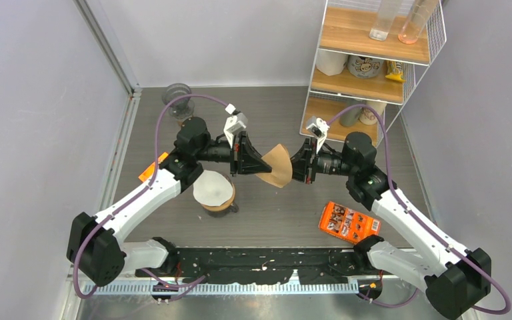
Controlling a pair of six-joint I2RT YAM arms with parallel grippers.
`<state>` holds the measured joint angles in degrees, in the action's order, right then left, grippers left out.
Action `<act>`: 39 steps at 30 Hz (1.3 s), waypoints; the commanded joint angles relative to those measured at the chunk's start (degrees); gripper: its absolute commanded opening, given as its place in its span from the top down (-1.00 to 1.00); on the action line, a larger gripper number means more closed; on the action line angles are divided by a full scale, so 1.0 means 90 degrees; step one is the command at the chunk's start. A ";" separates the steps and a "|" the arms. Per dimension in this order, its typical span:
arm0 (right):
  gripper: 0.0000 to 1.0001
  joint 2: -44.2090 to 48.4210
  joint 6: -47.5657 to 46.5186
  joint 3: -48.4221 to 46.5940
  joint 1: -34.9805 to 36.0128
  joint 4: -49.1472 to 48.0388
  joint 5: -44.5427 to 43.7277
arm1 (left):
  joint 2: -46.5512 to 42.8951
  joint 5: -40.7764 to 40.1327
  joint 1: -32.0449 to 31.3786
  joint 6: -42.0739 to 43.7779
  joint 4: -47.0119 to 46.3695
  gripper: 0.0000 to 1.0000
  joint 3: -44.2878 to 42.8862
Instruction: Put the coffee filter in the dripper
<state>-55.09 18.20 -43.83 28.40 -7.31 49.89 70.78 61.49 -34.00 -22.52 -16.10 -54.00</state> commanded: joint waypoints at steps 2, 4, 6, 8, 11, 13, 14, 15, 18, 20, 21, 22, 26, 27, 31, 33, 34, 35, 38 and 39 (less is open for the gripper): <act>0.89 0.0233 -0.0047 -0.0291 0.0050 -0.0276 0.0043 | 0.0036 0.0052 0.0017 -0.0138 -0.0295 1.00 -0.0310; 0.89 0.0320 -0.0072 -0.0267 0.0057 -0.0258 -0.0189 | 0.0019 -0.0066 0.0008 -0.0167 -0.0272 0.94 -0.0317; 0.90 0.0417 -0.0070 -0.0252 0.0059 -0.0232 -0.0407 | 0.0011 -0.0179 0.0017 -0.0168 -0.0211 0.81 -0.0351; 0.89 0.0491 -0.0033 -0.0266 0.0057 -0.0173 -0.0595 | 0.0011 -0.0354 0.0008 -0.0152 -0.0026 0.42 -0.0427; 0.89 0.0509 0.0030 -0.0357 0.0049 0.0075 -0.0960 | -0.0058 -0.0871 0.0017 0.0052 0.0441 0.01 -0.0537; 0.89 0.0505 0.0083 -0.0405 0.0054 0.0229 -0.1258 | -0.0185 -0.1351 0.0016 0.0133 0.0685 -0.06 -0.0567; 0.89 0.0506 0.0138 -0.0428 0.0055 0.0311 -0.1423 | -0.0242 -0.1723 0.0003 0.0168 0.0872 -0.37 -0.0595; 0.90 0.0501 0.0195 -0.0512 0.0061 0.0565 -0.1896 | -0.0297 -0.2203 -0.0022 0.0215 0.1073 -0.68 -0.0627; 0.90 0.0384 0.0346 -0.0821 0.0122 0.1728 -0.3321 | -0.0434 -0.4443 -0.0261 0.0538 0.1839 -0.99 -0.0770; 0.89 0.0220 0.0452 -0.1128 0.0153 0.2289 -0.4256 | -0.0416 -0.5624 -0.0556 0.0765 0.2358 -0.99 -0.0943; 0.89 0.0148 0.0518 -0.1185 0.0154 0.2449 -0.4721 | -0.0372 -0.5858 -0.0622 0.0830 0.2504 -0.99 -0.1045; 0.90 0.0004 0.0557 -0.1316 0.0154 0.2779 -0.5093 | -0.0337 -0.5870 -0.0669 0.0884 0.2596 -0.99 -0.1147; 0.89 -0.0283 0.0623 -0.1468 0.0228 0.3148 -0.5436 | -0.0072 -0.4947 -0.0734 0.0567 0.2310 -0.99 -0.1366; 0.90 -0.0319 0.0588 -0.1463 0.0255 0.3137 -0.5465 | 0.0001 -0.4694 -0.0750 0.0344 0.2202 -0.99 -0.1443; 0.89 -0.0366 0.0280 -0.1471 0.0535 0.3058 -0.5728 | 0.0408 -0.4610 -0.0765 -0.0320 0.2117 -0.99 -0.1872; 0.90 -0.0349 0.0165 -0.1440 0.0653 0.2920 -0.5865 | 0.0639 -0.4609 -0.0763 -0.0621 0.2184 -0.99 -0.2160; 0.89 -0.0346 0.0095 -0.1424 0.0687 0.2901 -0.5904 | 0.0765 -0.4499 -0.0763 -0.0708 0.2188 -0.99 -0.2236; 0.89 -0.0352 0.0072 -0.1421 0.0744 0.2875 -0.5985 | 0.0869 -0.4382 -0.0791 -0.0781 0.2193 -0.99 -0.2373; 0.89 -0.0353 0.0001 -0.1414 0.0815 0.2840 -0.6141 | 0.1145 -0.4271 -0.0930 -0.0816 0.2208 -0.99 -0.2596; 0.90 -0.0353 -0.0019 -0.1415 0.0849 0.2806 -0.6174 | 0.1250 -0.4295 -0.0972 -0.0811 0.2240 -0.99 -0.2654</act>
<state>-58.98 19.94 -54.87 35.07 20.64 -1.58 79.96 20.58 -41.15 -27.20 4.69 -74.19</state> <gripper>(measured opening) 0.061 0.994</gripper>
